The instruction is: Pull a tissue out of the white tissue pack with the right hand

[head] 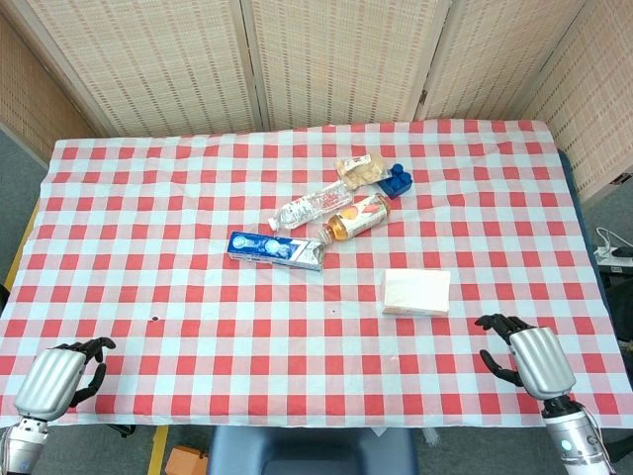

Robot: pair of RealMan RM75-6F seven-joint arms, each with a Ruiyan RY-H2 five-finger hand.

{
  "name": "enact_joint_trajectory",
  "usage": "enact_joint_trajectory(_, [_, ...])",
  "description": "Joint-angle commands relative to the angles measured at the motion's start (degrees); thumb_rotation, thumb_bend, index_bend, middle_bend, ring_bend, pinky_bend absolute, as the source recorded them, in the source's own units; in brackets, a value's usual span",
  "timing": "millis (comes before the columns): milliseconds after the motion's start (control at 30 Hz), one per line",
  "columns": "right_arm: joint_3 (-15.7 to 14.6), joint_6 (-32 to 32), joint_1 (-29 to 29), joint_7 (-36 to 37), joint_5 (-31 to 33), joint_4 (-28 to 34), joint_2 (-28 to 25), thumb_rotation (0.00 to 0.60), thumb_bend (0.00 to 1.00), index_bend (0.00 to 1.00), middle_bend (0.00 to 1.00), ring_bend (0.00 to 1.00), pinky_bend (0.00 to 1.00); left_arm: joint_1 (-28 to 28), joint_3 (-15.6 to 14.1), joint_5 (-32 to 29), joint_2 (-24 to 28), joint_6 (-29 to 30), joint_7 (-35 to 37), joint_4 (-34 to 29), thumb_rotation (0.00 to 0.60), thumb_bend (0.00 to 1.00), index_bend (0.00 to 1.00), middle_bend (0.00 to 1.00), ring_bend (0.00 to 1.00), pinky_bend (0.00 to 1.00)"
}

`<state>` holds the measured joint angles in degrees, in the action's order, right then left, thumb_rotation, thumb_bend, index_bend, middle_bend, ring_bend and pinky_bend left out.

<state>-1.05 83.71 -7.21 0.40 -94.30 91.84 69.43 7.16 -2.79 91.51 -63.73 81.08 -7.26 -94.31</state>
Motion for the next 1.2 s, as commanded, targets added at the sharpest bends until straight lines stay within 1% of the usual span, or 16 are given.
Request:
enact_joint_trajectory(33, [0.01, -0.13, -0.04, -0.10, 0.06, -0.06, 0.02, 0.600, 0.24, 0.36, 0.44, 0.45, 0.76, 0.01, 0.01, -0.08, 0.01, -0.06, -0.08, 0.00, 0.600, 0.54, 0.38, 0.50, 0.57, 0.61])
enact_joint_trajectory(400, [0.09, -0.31, -0.02, -0.91, 0.29, -0.28, 0.40, 0.600, 0.24, 0.36, 0.44, 0.45, 0.76, -0.11, 0.06, -0.04, 0.10, 0.19, -0.19, -0.18, 0.600, 0.54, 0.38, 0.50, 0.57, 0.61])
enact_joint_trajectory(533, [0.24, -0.32, -0.02, -0.78, 0.52, -0.58, 0.71, 0.600, 0.24, 0.29, 0.44, 0.45, 0.76, -0.16, -0.14, 0.49, 0.13, 0.36, -0.50, -0.50, 0.600, 0.54, 0.38, 0.50, 0.57, 0.61])
enact_joint_trajectory(600, [0.47, -0.55, -0.18, -0.52, 0.83, -0.80, 1.14, 0.600, 0.24, 0.28, 0.44, 0.45, 0.76, -0.22, -0.23, 0.60, 0.25, 0.42, -0.52, -0.56, 0.600, 0.54, 0.38, 0.50, 0.57, 0.61])
enact_joint_trajectory(767, [1.19, -1.21, -1.17, -1.54, 0.63, -2.98, 3.89, 0.600, 0.11, 0.27, 0.44, 0.45, 0.78, -0.71, 0.27, -0.49, 0.70, 1.18, 0.72, -1.17, 0.600, 0.54, 0.38, 0.50, 0.57, 0.61])
enact_joint_trajectory(867, [2.31, -1.28, -1.99, -2.59, 0.88, -4.93, 6.52, 0.600, 0.08, 0.27, 0.50, 0.53, 0.83, -1.06, 0.54, -0.80, 0.96, 1.89, 1.09, -1.31, 0.600, 0.54, 0.38, 0.50, 0.57, 0.61])
enact_joint_trajectory(967, [3.78, -1.43, -3.15, -3.00, 1.28, -7.12, 9.01, 0.600, 0.08, 0.27, 0.58, 0.64, 0.89, -1.17, 0.50, -0.57, 1.06, 2.12, 1.35, -1.41, 0.600, 0.54, 0.38, 0.50, 0.57, 0.61])
enact_joint_trajectory(1100, [5.07, -3.22, -5.10, -3.90, 2.02, -9.60, 11.24, 0.600, 0.08, 0.28, 0.64, 0.71, 0.94, -1.06, 0.51, -0.64, 0.98, 1.77, 1.23, -1.26, 0.600, 0.54, 0.38, 0.50, 0.57, 0.61])
enact_joint_trajectory(1200, [5.70, -5.72, -6.82, -4.71, 3.02, -11.31, 12.55, 0.600, 0.08, 0.28, 0.65, 0.74, 0.97, -1.00, 0.58, -1.00, 1.00, 1.42, 1.35, -1.31, 0.600, 0.54, 0.38, 0.50, 0.57, 0.61])
